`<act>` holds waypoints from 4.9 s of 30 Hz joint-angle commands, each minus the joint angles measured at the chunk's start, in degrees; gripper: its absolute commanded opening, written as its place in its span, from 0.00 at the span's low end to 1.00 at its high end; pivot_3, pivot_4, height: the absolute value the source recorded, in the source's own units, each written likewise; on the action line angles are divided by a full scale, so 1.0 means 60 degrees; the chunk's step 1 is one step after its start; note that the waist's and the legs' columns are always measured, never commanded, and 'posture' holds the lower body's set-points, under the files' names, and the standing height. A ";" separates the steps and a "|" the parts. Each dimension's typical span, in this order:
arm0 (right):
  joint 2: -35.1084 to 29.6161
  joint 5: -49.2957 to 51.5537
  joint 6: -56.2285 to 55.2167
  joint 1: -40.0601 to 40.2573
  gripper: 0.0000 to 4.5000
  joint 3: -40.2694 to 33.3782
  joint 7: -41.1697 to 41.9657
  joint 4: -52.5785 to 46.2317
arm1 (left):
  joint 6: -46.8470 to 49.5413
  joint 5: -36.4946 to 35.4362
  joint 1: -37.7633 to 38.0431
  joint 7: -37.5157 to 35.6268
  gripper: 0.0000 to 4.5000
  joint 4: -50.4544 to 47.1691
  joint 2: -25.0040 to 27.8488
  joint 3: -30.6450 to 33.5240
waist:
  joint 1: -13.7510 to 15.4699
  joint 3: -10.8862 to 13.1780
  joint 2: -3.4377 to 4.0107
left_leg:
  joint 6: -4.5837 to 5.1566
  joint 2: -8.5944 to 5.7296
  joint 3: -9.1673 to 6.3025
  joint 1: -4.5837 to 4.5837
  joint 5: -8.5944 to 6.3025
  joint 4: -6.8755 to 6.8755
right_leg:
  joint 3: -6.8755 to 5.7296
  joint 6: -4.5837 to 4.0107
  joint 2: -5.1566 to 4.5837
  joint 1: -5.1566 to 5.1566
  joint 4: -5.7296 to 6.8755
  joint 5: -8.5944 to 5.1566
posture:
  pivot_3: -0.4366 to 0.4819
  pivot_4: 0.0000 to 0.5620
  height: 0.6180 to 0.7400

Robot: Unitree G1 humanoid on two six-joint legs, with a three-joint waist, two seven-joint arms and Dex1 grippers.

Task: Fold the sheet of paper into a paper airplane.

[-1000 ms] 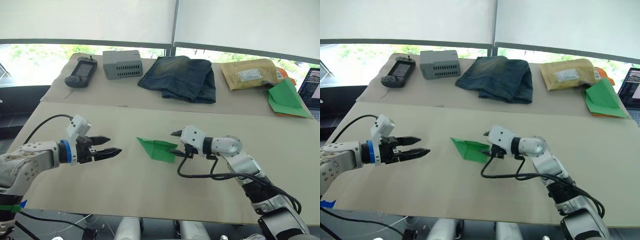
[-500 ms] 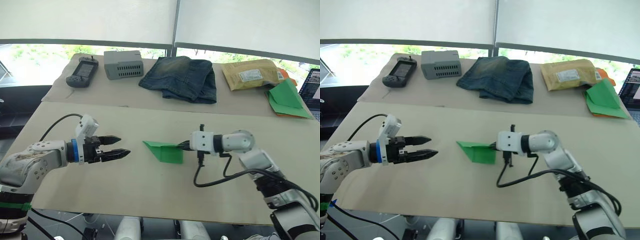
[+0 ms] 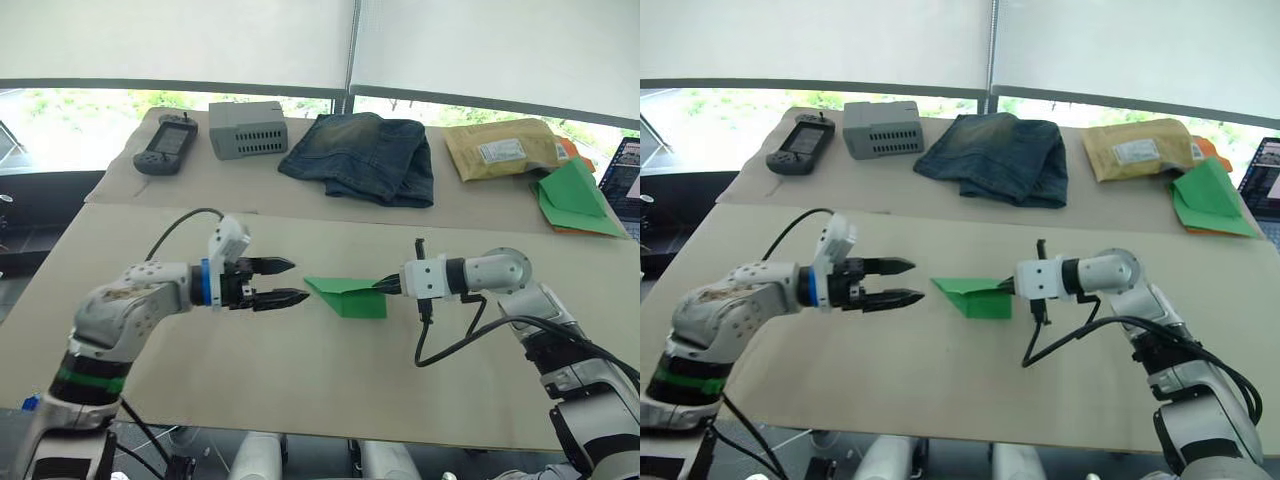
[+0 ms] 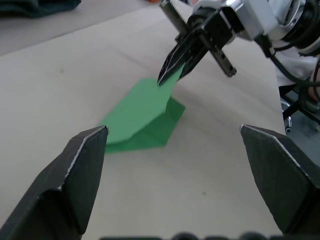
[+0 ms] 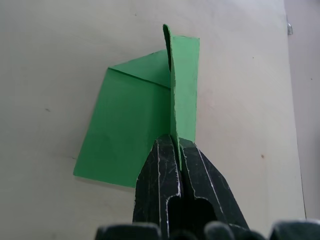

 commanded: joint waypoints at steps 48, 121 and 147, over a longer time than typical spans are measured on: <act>-0.1088 0.1183 0.5474 0.3639 0.67 -0.2337 -0.1596 -0.6948 | -0.3039 0.5040 -0.1977 -0.0559 0.00 0.7054 -0.3513 -0.1930 | -0.0002 -0.0046 0.0055 | 0.0006 -0.0005 -0.0004 0.0024 -0.0002 0.0037 | 0.0014 0.0042 0.0002 0.0047 0.0013 0.0002 | 0.48 0.27 1.00; 0.0469 0.1960 0.7268 0.2798 0.01 -0.1127 -0.2160 -0.5347 | -0.3418 0.5332 -0.1317 -0.0382 0.00 0.6560 -0.3294 -0.1579 | -0.0184 -0.0101 0.0077 | 0.0020 0.0008 0.0002 0.0028 -0.0010 0.0066 | 0.0032 0.0119 0.0019 0.0049 0.0015 -0.0024 | 0.48 0.27 1.00; 0.2067 0.0834 0.7027 0.2183 0.01 -0.0479 -0.3400 -0.2731 | -0.3124 0.4539 -0.1207 0.0119 0.00 0.5430 -0.3106 -0.0302 | -0.0308 -0.0104 0.0076 | 0.0021 0.0016 -0.0001 0.0021 -0.0010 0.0061 | 0.0037 0.0104 0.0029 0.0035 0.0017 -0.0015 | 0.48 0.27 1.00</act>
